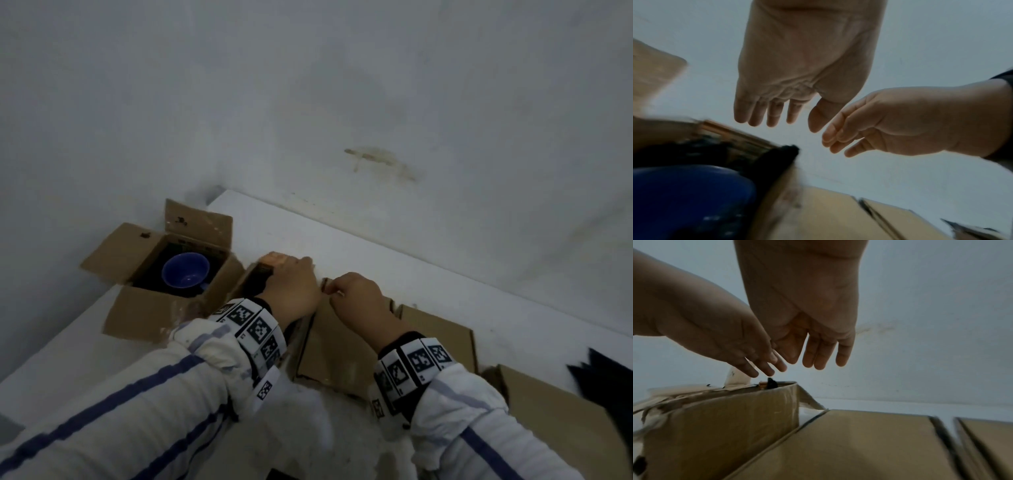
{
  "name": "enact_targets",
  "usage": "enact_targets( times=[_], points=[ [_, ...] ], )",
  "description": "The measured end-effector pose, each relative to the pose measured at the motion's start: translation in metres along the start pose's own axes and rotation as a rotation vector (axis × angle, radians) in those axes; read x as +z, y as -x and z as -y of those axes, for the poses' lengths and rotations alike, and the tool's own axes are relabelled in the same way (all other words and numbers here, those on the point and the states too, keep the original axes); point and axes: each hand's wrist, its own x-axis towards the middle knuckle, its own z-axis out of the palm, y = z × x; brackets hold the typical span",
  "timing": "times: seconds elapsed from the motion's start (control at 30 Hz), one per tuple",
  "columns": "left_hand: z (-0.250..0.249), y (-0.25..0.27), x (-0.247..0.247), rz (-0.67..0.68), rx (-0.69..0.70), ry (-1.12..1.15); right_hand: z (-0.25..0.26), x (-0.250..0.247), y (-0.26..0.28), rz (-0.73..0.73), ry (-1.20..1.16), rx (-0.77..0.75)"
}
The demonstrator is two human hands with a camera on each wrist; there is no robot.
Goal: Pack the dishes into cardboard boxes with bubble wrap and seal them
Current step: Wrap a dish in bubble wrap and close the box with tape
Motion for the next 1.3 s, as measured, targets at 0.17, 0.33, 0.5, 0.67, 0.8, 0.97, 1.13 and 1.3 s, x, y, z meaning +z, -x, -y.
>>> enact_targets(
  times=[0.17,0.33,0.5,0.67,0.8,0.97,1.13,1.3],
  points=[
    [-0.075,0.004,0.058,0.178,0.112,0.005,-0.067,-0.029,0.049,-0.065,-0.085,0.161],
    [-0.160,0.024,0.125,0.342,0.193,-0.003,-0.149,-0.061,0.107,-0.103,-0.103,0.328],
    [-0.230,0.042,0.182,0.394,0.262,0.037,-0.220,-0.090,0.163,-0.179,-0.140,0.468],
    [-0.287,0.060,0.226,0.396,0.326,0.020,-0.281,-0.112,0.208,-0.269,-0.161,0.590],
    [-0.312,0.067,0.249,0.427,0.383,0.027,-0.331,-0.123,0.239,-0.293,-0.137,0.754],
    [-0.326,0.072,0.267,0.456,0.432,-0.016,-0.372,-0.106,0.268,0.009,-0.007,0.918],
    [-0.329,0.074,0.277,0.438,0.449,-0.069,-0.377,-0.083,0.279,0.003,0.143,0.851],
    [-0.328,0.074,0.277,0.444,0.472,-0.065,-0.382,-0.091,0.277,-0.064,0.061,0.858]
  ],
)
